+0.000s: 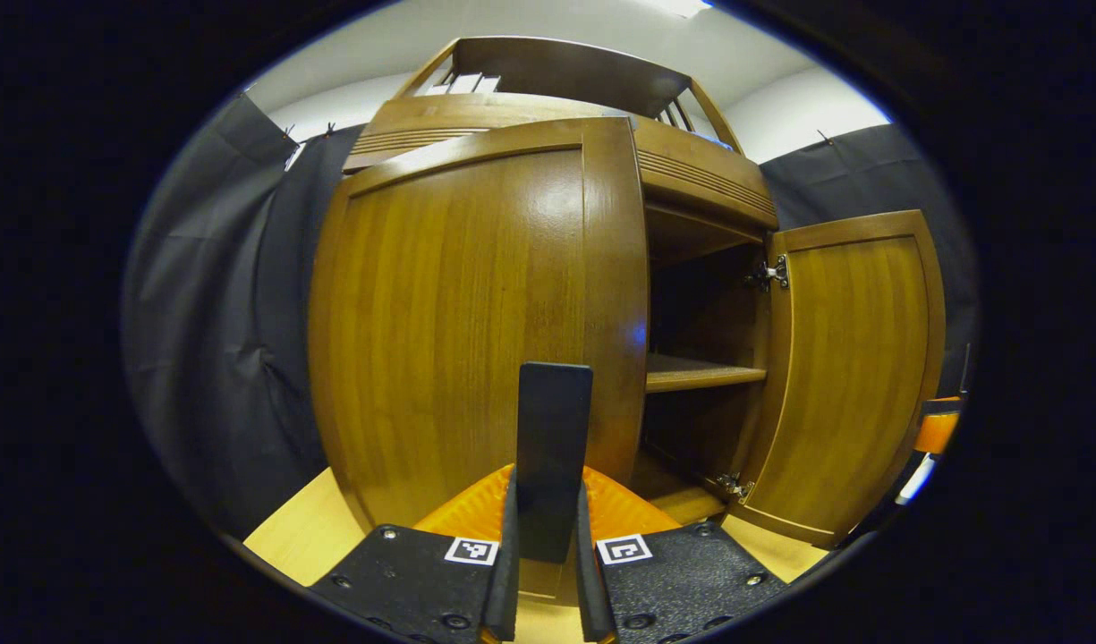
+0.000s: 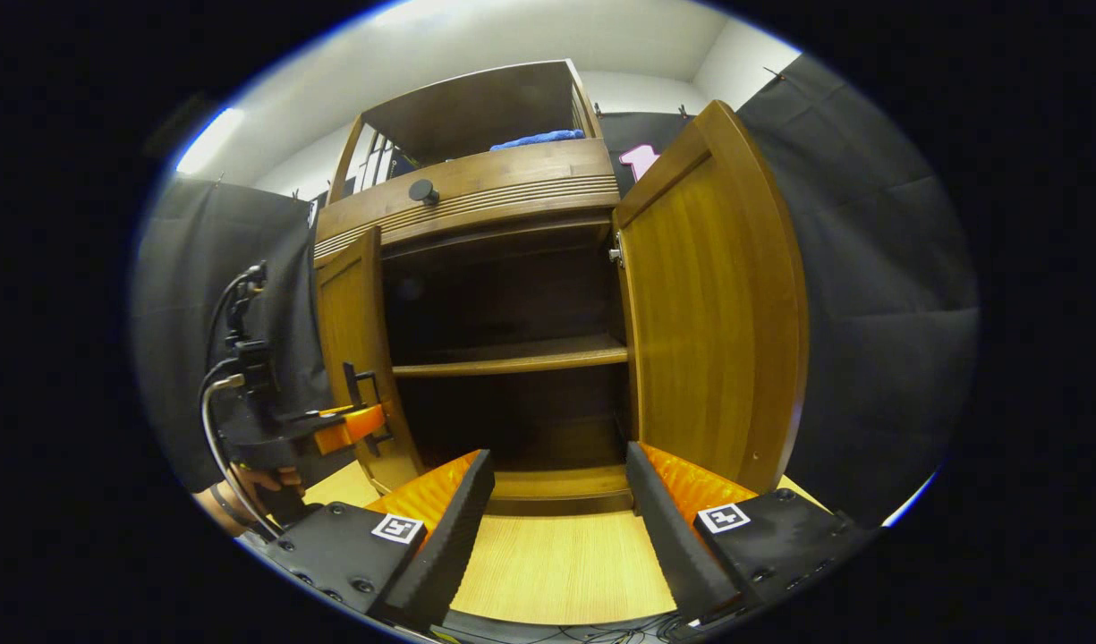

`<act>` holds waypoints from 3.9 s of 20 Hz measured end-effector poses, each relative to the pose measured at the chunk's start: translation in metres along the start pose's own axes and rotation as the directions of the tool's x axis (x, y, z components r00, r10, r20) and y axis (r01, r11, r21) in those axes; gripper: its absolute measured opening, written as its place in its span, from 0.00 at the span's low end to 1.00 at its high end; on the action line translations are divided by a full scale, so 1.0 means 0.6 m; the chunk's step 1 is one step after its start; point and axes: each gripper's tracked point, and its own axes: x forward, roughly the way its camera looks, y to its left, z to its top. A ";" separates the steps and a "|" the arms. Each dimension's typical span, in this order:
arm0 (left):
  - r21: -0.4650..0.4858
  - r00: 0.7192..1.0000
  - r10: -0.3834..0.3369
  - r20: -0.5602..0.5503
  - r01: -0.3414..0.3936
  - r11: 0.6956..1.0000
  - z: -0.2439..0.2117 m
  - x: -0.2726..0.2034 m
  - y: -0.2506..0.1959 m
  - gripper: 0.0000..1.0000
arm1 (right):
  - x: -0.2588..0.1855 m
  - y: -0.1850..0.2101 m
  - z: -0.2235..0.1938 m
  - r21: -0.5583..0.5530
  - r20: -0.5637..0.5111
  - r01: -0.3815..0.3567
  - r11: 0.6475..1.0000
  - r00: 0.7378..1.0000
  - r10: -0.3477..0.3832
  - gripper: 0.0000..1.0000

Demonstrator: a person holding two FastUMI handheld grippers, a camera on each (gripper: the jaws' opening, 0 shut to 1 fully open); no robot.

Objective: Open the right door of the double-door shoe cabinet with the right hand, and open the left door with the left hand.

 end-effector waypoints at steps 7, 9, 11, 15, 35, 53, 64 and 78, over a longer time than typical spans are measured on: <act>-0.009 0.991 0.133 0.007 -0.133 0.991 0.006 -0.107 0.074 0.27 | 0.025 0.022 0.013 -0.054 0.004 -0.050 0.997 0.999 0.050 0.96; -0.010 0.984 0.175 0.013 -0.175 0.984 0.010 -0.135 0.099 0.26 | 0.030 0.029 0.015 -0.070 0.010 -0.059 0.996 0.998 0.060 0.96; -0.021 0.979 0.200 0.021 -0.200 0.980 0.014 -0.154 0.123 0.27 | 0.033 0.045 0.004 -0.066 -0.007 -0.084 0.994 0.996 0.084 0.96; -0.020 0.967 0.250 0.040 -0.249 0.968 0.023 -0.178 0.153 0.27 | 0.038 0.067 -0.012 -0.079 -0.030 -0.112 0.991 0.993 0.110 1.00; 0.032 0.982 0.158 0.106 -0.162 0.986 0.034 -0.252 0.337 0.31 | 0.055 0.077 -0.020 -0.064 -0.035 -0.143 0.988 0.989 0.141 0.96; 0.084 0.996 0.092 -0.014 -0.090 0.992 0.011 -0.352 0.212 0.29 | 0.091 0.073 -0.028 -0.037 -0.051 -0.164 0.986 0.986 0.162 0.96; -0.037 0.976 -0.174 0.130 0.180 0.983 0.091 -0.239 -0.018 0.25 | 0.072 0.049 -0.017 -0.035 -0.012 -0.115 0.993 0.993 0.115 0.96; -0.016 0.998 0.042 0.053 -0.042 0.999 0.032 -0.131 0.008 0.55 | 0.028 -0.010 -0.021 -0.021 -0.004 -0.008 1.000 1.000 0.008 0.86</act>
